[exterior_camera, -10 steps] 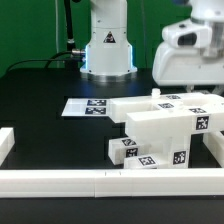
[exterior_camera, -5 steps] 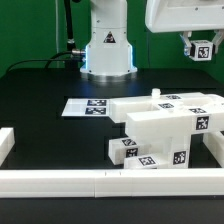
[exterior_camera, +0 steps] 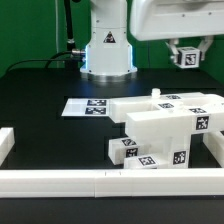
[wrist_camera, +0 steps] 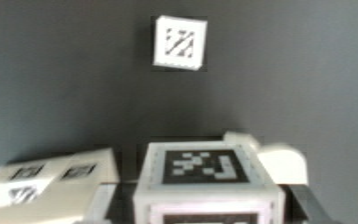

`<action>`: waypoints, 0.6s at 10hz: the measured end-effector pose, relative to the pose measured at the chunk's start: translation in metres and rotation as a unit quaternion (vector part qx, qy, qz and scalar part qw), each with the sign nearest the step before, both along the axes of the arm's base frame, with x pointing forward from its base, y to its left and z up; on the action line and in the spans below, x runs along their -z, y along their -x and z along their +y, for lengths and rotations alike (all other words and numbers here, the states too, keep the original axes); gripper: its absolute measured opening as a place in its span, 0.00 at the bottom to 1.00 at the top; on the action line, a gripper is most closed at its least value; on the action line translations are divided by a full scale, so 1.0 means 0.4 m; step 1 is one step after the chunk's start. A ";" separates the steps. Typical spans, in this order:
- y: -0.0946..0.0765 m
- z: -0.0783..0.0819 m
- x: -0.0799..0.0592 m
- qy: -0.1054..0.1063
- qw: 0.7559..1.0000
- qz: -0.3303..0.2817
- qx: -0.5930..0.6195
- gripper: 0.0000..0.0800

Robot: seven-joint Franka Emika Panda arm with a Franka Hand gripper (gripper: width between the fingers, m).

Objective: Assemble chair

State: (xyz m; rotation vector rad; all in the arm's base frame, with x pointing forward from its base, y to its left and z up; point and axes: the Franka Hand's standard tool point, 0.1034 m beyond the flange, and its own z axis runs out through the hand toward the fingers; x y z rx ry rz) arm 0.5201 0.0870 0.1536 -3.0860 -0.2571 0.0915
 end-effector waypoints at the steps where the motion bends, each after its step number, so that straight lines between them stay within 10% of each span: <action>1: -0.019 -0.013 -0.009 -0.001 1.000 -0.006 -0.007 0.33; 6: -0.076 -0.046 -0.010 -0.001 0.999 -0.008 -0.051 0.33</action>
Offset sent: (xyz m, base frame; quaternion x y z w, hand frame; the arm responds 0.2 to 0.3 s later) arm 0.0000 0.0000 0.0000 0.0000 0.0000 0.0000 1.0000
